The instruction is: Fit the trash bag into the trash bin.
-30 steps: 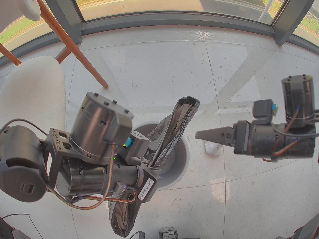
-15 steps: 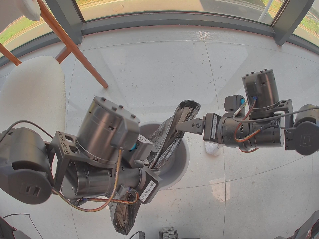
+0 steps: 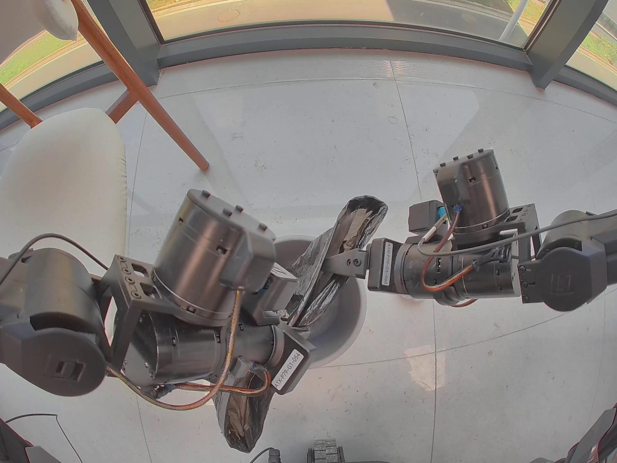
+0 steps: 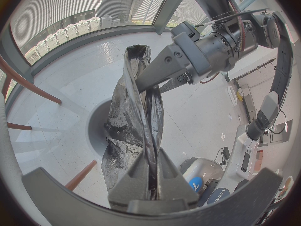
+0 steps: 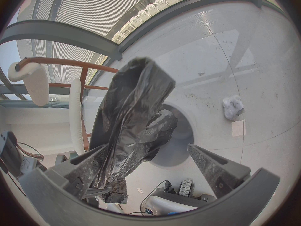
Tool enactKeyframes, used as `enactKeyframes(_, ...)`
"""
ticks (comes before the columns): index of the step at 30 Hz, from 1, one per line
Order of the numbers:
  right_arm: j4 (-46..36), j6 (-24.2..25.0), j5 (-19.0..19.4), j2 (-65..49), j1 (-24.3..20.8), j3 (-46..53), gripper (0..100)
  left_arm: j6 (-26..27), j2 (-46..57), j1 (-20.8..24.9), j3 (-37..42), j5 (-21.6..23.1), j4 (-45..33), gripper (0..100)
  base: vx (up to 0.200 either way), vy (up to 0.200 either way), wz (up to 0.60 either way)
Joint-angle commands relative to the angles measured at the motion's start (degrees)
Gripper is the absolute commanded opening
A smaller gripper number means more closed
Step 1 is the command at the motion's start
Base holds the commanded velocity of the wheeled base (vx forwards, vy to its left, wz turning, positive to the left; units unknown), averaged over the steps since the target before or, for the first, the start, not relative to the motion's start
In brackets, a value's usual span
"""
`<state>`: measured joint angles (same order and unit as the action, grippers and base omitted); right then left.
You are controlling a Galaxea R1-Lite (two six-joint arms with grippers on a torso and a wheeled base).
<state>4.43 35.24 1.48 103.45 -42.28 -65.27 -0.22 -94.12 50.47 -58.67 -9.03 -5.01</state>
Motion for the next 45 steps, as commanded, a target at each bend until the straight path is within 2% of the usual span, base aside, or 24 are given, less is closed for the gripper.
enactKeyframes(1, 0.15, 0.0, -0.07, 1.58, -0.7, -0.39, 100, -0.04, -0.62, 0.07, -0.04, -0.02, 0.0, 0, 0.0, 0.0, 0.0)
enactKeyframes(5, 0.32, 0.0, -1.74, 2.28, -1.23, -0.91, 100, 0.04, -1.06, 0.07, -0.13, -0.11, 0.0, 0, 0.0, 0.0, 0.0)
enactKeyframes(6, 0.32, 0.0, -2.09, 2.55, -1.23, -0.91, 0, 0.04, -1.06, -0.02, -0.04, -0.02, 0.0, 0, 0.0, 0.0, 0.0)
enactKeyframes(17, 0.32, 0.0, -2.44, 2.63, -1.84, -0.91, 0, -0.31, -1.33, 0.07, -0.13, -0.11, 0.18, 0, 0.0, 0.0, 0.0)
enactKeyframes(24, 0.32, -0.09, -2.44, 3.6, -1.84, -2.06, 0, -0.4, -2.91, -0.02, 0.05, 0.07, 3.34, 0, 0.0, 0.0, 0.0)
enactKeyframes(25, 0.32, -0.09, -2.44, 3.78, -1.84, -2.58, 0, -0.31, -2.91, -0.02, 0.05, 0.07, 3.34, 100, 0.0, 0.0, 0.0)
enactKeyframes(35, 0.23, -0.09, -2.53, 3.78, -1.23, -3.55, 0, -0.75, -3.52, -0.64, 0.31, -0.2, 3.78, 100, 0.0, 0.0, 0.0)
enactKeyframes(45, 0.23, -0.17, -3.58, 3.78, -1.58, -3.9, 0, -1.89, -5.72, -0.55, 0.14, -4.68, 3.96, 100, 0.0, 0.0, 0.0)
